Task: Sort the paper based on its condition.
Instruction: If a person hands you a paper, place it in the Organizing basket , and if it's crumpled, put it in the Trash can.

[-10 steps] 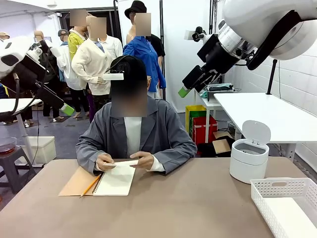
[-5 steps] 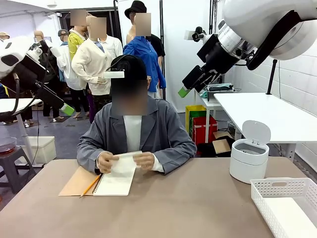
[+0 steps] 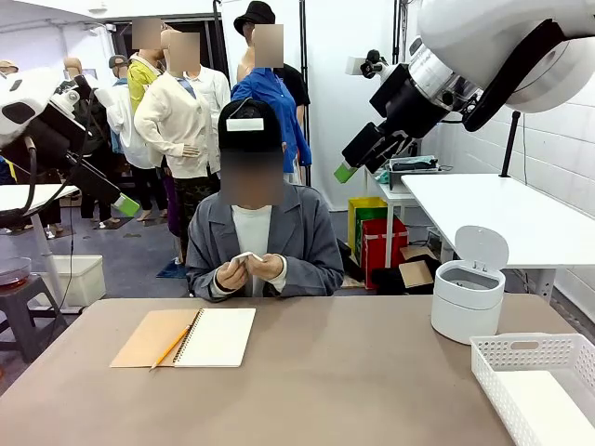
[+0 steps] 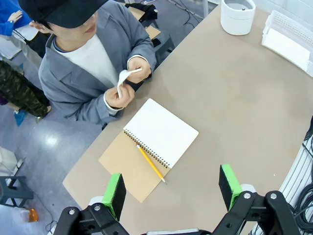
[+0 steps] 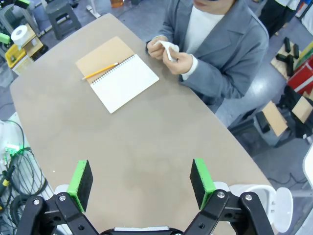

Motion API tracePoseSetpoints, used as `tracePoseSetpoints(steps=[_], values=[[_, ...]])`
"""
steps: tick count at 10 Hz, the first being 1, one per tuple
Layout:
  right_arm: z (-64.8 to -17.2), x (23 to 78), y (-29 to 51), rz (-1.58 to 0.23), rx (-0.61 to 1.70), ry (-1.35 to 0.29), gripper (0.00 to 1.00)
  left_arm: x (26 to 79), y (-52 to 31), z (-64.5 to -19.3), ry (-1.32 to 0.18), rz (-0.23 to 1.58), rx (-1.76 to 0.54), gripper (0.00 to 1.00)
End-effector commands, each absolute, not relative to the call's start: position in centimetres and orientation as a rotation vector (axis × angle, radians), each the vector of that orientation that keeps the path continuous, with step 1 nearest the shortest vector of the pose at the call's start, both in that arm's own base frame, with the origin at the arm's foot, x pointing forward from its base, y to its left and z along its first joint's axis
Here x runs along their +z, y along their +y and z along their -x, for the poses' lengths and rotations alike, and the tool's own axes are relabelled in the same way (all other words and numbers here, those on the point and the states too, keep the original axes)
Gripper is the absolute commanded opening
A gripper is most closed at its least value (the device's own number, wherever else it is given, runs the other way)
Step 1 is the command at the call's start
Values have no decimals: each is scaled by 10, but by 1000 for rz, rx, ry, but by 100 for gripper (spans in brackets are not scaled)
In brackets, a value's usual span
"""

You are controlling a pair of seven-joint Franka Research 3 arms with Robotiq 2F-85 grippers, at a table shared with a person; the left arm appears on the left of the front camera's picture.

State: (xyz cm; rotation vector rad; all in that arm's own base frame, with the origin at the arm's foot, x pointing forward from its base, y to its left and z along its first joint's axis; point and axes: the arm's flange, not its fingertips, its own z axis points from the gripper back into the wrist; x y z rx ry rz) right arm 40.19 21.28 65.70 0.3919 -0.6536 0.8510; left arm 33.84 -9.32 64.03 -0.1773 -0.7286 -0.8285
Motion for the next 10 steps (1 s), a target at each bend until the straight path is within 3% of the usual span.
tracePoseSetpoints(steps=[1,10], values=[[-402,657,213,-384,847,-657,100,641,-93,-338,-722,188,-826,100],[-402,657,213,-384,847,-657,100,641,-93,-338,-722,188,-826,100]])
